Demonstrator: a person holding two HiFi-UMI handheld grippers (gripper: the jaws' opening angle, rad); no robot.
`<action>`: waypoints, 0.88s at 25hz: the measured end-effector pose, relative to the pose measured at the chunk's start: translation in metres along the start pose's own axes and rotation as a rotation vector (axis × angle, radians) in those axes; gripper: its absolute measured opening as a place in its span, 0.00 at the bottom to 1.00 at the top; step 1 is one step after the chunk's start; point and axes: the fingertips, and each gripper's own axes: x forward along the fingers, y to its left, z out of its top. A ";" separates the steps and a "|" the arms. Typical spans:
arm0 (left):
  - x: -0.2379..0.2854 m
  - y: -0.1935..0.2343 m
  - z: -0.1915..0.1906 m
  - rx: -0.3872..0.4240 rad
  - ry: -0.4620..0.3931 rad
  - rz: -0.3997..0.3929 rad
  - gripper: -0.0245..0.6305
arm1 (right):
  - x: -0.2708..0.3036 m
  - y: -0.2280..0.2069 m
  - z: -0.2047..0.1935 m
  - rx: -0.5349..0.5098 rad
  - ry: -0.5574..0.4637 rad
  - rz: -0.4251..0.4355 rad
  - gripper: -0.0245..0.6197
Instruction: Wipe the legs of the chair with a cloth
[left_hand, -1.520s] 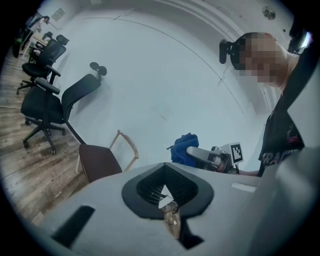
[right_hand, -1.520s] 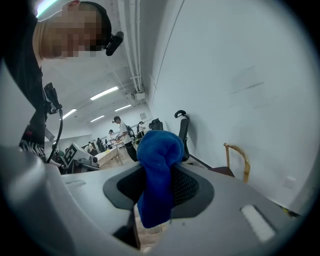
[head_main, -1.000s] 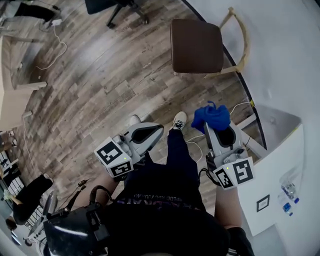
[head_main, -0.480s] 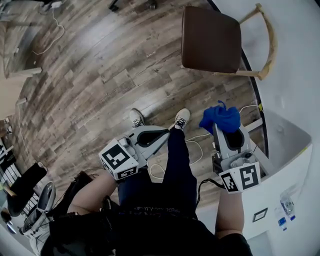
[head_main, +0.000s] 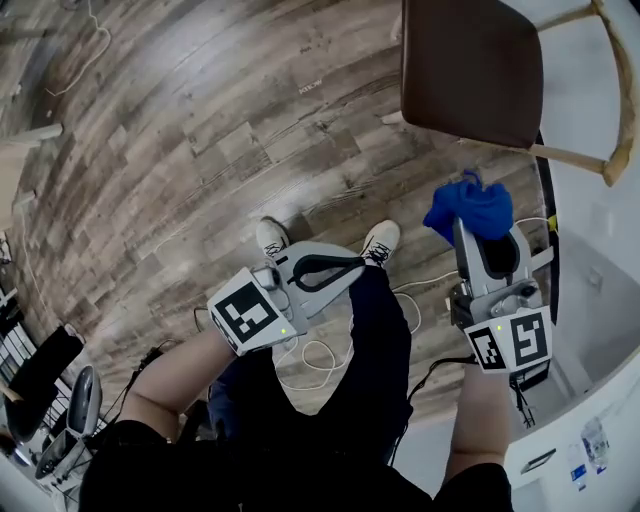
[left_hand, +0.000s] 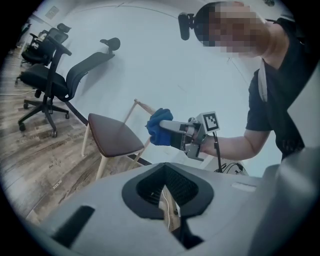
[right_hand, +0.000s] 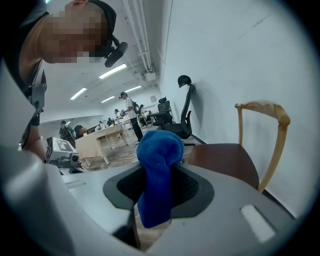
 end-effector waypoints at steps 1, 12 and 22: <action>0.003 0.008 -0.011 0.009 -0.002 -0.006 0.05 | 0.008 -0.004 -0.010 -0.005 0.000 0.002 0.26; 0.045 0.092 -0.101 0.101 -0.048 -0.070 0.05 | 0.083 -0.061 -0.110 -0.108 -0.007 -0.007 0.25; 0.062 0.143 -0.129 0.127 -0.084 -0.131 0.05 | 0.144 -0.092 -0.171 -0.142 -0.033 0.024 0.25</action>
